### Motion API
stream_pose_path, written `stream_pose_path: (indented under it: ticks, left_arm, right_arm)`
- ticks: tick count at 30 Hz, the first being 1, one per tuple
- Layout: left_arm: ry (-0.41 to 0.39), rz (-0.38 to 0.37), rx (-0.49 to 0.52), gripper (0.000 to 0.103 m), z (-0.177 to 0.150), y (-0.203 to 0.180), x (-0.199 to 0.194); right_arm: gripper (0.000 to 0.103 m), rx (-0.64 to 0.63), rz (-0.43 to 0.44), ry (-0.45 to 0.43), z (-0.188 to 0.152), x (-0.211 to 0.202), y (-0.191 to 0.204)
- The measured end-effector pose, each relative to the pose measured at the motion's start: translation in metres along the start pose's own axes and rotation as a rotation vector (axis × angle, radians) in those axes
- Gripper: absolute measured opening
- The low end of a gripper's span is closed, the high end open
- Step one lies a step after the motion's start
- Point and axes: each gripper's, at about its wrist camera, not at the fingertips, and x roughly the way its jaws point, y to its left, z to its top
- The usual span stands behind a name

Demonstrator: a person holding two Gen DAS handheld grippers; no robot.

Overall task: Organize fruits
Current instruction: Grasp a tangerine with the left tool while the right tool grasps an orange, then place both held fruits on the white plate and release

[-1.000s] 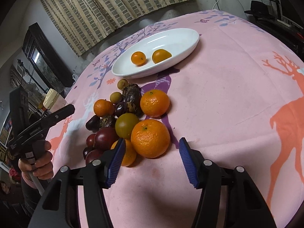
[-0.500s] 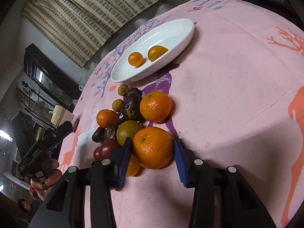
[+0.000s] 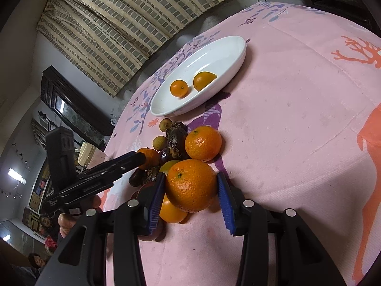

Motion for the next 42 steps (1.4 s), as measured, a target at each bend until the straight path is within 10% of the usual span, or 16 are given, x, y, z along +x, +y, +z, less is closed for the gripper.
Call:
stream_pose_path:
  ticks: [18, 30, 42]
  left_arm:
    - [-0.039, -0.064, -0.036, 0.042, 0.005, 0.005, -0.019]
    - [-0.170, -0.016, -0.100, 0.042, 0.108, 0.025, 0.002]
    - [-0.085, 0.055, -0.132, 0.043, 0.136, 0.046, 0.072]
  right_arm:
    - [0.044, -0.029, -0.004, -0.029, 0.004, -0.005, 0.005]
    - [0.044, -0.100, -0.121, -0.122, 0.127, 0.044, 0.022]
    - [0.046, -0.185, -0.258, -0.071, 0.166, 0.110, 0.019]
